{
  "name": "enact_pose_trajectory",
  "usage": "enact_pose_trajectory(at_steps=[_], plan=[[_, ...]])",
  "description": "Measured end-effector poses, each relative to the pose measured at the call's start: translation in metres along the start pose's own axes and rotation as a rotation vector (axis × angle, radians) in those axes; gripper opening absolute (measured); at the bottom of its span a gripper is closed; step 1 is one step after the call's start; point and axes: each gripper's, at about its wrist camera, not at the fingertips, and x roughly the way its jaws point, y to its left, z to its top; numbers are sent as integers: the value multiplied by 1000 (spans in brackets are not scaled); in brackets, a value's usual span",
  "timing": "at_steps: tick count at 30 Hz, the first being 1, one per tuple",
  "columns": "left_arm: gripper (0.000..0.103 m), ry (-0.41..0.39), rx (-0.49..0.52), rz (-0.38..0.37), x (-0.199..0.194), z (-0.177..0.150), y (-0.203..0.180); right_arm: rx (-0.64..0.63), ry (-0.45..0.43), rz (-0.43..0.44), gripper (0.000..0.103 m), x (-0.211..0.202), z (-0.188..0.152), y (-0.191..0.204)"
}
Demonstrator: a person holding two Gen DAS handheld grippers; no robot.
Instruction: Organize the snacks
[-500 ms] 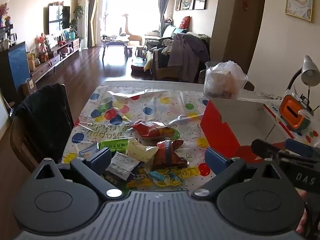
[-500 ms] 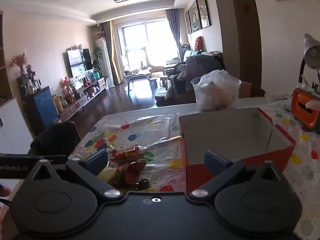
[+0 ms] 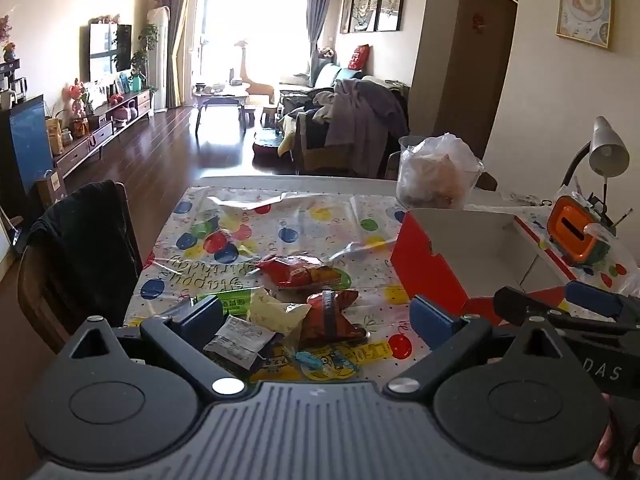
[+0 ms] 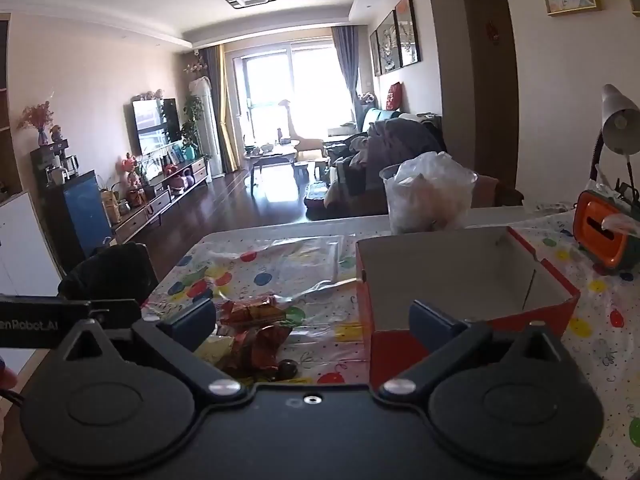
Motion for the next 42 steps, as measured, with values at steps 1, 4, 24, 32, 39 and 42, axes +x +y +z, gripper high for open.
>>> enact_pose_trajectory(at_steps=[1,4,24,32,39,42], plan=[[100,3,0,-1,0,0,0,3,8,-2,103,2,4,1],[101,15,-6,-6,0,0,1,5,18,0,103,-1,4,2],[100,61,-4,-15,0,-10,0,14,64,-38,103,0,0,1],[100,59,-2,-5,-2,-10,-1,12,73,-23,103,-3,-2,2],[100,56,0,9,-3,-9,-1,-1,74,0,103,-2,1,4],[100,56,-1,13,-3,-8,0,-6,71,-1,103,-1,2,5]])
